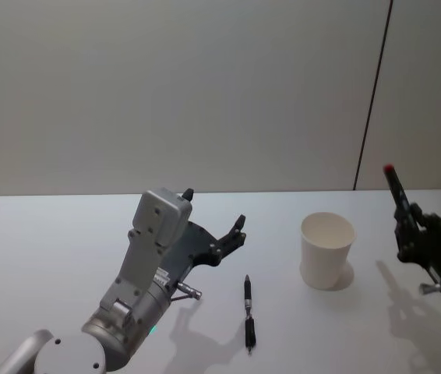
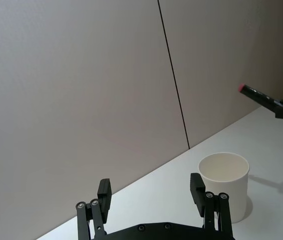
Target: Place the pen into the pen holder.
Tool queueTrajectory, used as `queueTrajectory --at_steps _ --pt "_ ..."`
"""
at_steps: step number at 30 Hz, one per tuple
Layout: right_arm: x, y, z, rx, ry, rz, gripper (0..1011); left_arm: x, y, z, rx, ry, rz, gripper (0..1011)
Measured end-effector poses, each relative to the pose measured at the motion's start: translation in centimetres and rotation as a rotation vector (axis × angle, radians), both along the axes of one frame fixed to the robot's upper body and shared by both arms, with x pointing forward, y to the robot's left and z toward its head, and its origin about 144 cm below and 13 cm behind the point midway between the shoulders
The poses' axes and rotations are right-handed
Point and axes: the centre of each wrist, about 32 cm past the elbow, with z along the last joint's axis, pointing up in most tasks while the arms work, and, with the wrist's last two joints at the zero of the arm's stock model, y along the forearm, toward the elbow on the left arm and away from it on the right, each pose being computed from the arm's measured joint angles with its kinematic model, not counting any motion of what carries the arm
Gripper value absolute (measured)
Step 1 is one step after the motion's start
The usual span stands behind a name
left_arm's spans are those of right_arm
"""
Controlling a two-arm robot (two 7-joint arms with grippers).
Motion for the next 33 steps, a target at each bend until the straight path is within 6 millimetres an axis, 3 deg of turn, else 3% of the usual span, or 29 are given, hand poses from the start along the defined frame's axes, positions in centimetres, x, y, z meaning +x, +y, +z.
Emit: queueTrajectory --at_steps 16,33 --pt "4.9 2.3 0.1 0.0 -0.194 0.123 181 0.0 0.0 0.0 0.0 0.0 0.0 1004" --pt "8.2 4.1 -1.5 -0.045 -0.202 0.166 181 0.0 0.0 0.0 0.0 0.0 0.0 1004"
